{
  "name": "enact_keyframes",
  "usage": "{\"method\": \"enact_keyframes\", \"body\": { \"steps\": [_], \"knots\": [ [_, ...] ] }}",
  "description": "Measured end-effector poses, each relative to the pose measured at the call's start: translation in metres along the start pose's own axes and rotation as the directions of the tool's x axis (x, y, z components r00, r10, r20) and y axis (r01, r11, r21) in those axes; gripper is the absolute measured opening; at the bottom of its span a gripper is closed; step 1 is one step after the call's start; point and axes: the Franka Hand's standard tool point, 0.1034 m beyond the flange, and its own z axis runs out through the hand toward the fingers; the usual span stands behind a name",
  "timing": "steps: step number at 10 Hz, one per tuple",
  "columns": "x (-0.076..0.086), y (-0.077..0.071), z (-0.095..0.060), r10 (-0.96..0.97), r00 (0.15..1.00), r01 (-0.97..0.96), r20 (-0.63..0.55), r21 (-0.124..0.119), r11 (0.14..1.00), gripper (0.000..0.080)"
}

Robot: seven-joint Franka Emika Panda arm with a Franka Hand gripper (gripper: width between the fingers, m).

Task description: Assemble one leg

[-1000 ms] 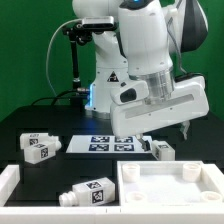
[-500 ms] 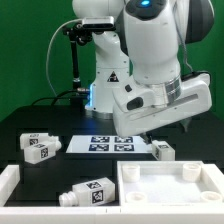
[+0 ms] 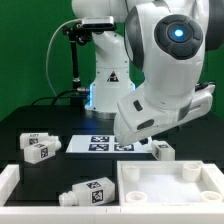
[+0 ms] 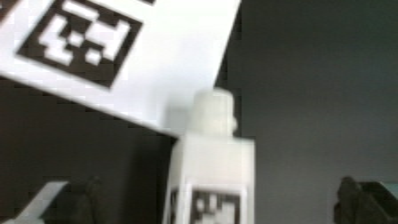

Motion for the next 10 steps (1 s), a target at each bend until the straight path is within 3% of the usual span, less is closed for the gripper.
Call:
{"method": "enact_keyframes", "body": {
  "steps": [2, 3, 4, 5, 6, 10],
  "knots": [
    [-0.003, -0.003, 0.002, 0.078, 0.996, -0.078, 0.032, -0.008, 0.997, 0.0649],
    [0.002, -0.011, 0.002, 0.171, 0.984, -0.169, 0.057, -0.029, 0.985, 0.0649],
    [0.013, -0.012, -0.001, 0.228, 0.973, -0.228, 0.021, -0.025, 0.973, 0.0649],
    [0.006, -0.013, 0.0, 0.264, 0.96, -0.267, 0.095, 0.025, 0.963, 0.0649],
    [0.009, -0.012, 0.0, 0.26, 0.957, -0.267, 0.13, 0.037, 0.963, 0.0649],
    [0.012, -0.014, 0.003, 0.263, 0.955, -0.27, 0.136, 0.032, 0.962, 0.0649]
  ]
}}
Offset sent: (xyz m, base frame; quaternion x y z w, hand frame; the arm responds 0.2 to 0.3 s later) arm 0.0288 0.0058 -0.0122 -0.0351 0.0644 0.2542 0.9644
